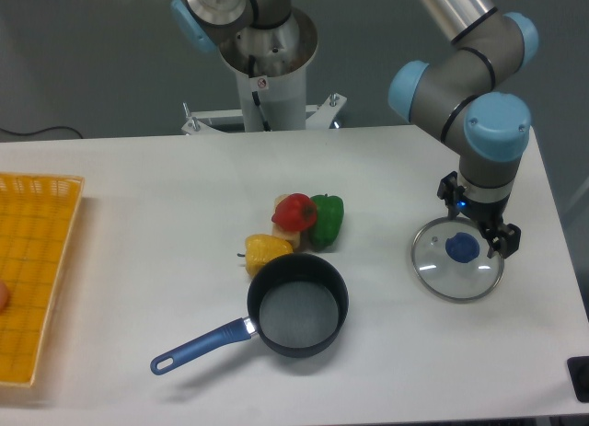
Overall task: Pick up the red pepper
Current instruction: 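Move the gripper from the glass lid over to the red pepper, then lower the gripper onto the red pepper beside the green pepper, then close the gripper around the red pepper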
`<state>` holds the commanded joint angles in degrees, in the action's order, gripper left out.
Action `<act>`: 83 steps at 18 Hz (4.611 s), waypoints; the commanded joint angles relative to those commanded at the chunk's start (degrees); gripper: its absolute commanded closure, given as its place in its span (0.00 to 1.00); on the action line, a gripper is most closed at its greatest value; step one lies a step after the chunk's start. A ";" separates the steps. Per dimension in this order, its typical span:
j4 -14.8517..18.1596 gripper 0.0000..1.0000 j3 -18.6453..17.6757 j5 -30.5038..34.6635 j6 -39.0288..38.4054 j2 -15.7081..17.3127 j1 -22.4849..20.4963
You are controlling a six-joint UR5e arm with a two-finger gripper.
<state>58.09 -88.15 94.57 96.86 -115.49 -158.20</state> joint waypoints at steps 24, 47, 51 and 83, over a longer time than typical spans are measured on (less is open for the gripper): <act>1.57 0.00 -15.38 -1.32 -24.79 10.29 12.03; 14.24 0.00 -12.39 14.33 -3.07 9.85 27.33; 13.45 0.00 -13.71 14.85 -3.25 9.49 27.60; 10.02 0.00 -16.61 21.36 -7.47 5.63 29.62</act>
<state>68.12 -104.77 115.93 89.39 -109.86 -128.58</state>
